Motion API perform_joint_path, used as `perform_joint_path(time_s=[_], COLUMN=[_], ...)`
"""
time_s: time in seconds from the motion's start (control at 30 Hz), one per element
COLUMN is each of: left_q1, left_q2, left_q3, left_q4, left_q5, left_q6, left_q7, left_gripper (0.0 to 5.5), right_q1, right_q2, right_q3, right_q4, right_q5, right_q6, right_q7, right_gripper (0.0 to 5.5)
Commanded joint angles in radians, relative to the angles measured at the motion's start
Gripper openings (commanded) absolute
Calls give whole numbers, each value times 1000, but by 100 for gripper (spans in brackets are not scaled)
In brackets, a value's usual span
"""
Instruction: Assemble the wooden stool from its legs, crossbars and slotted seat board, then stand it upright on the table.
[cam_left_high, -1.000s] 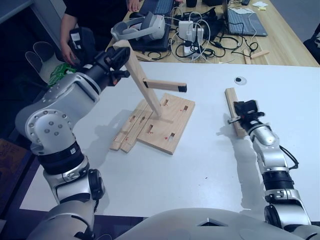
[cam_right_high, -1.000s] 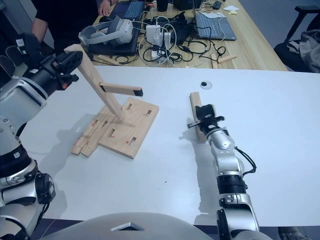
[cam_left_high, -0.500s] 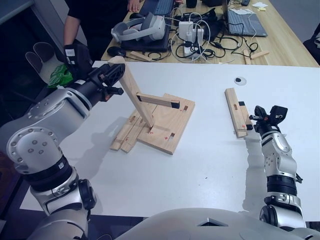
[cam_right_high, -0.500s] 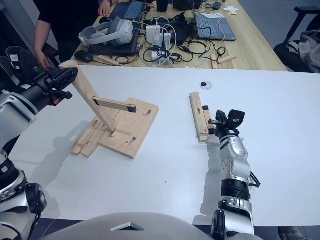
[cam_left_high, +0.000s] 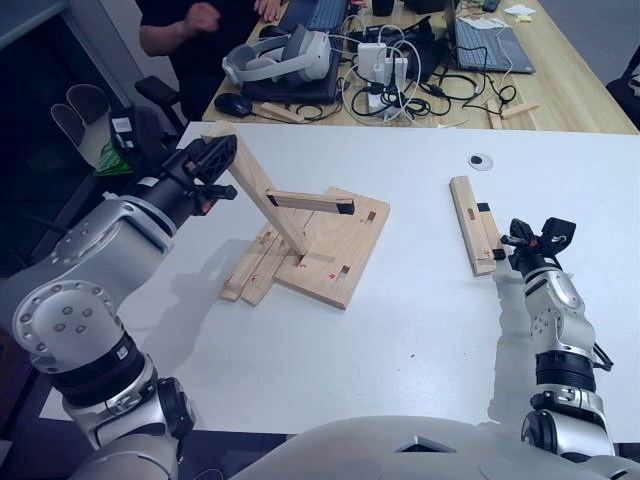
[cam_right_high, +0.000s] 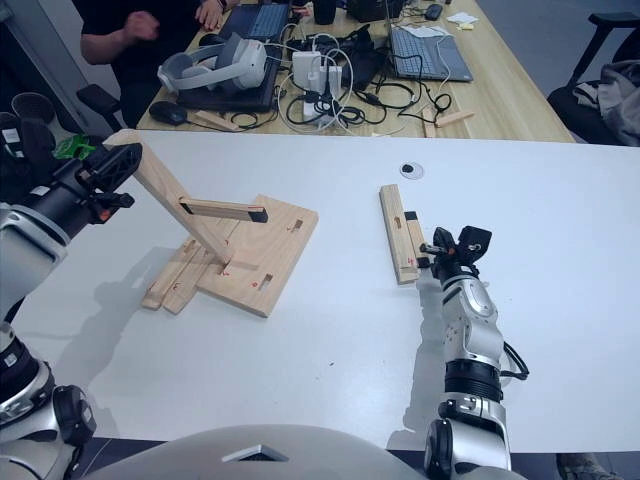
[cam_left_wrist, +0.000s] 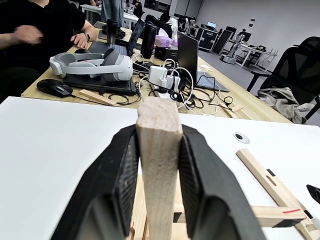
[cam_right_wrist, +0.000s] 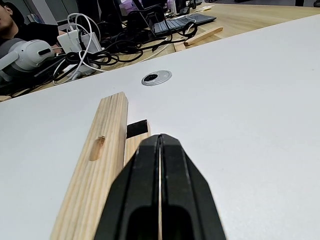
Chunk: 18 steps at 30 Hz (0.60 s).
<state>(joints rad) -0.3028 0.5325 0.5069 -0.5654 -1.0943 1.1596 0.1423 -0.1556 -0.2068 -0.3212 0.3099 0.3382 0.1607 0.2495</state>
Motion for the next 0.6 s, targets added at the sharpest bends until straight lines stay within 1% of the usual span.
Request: perform_joint_path(time_s=[0.03, 0.3, 0.5, 0.6], left_q1=[-1, -32, -79, -81], left_q2=[31, 46, 92, 138], left_q3=[-12, 10, -8, -6], left_q4=[22, 55, 105, 126], left_q5=[0, -55, -66, -73], left_q6=[9, -3, 0, 19], left_q7=[-5, 10, -20, -64], left_gripper=[101, 101, 101, 101], right_q1=[15, 39, 83, 104], right_q2=[-8, 6, 21, 25], right_q3=[-19, -25, -39, -47], right_q4=[4, -21, -73, -97], right_q5=[15, 18, 39, 52], right_q6=[6, 4, 7, 11], right_q7=[4, -2, -22, -31], right_gripper=[0, 0, 0, 0])
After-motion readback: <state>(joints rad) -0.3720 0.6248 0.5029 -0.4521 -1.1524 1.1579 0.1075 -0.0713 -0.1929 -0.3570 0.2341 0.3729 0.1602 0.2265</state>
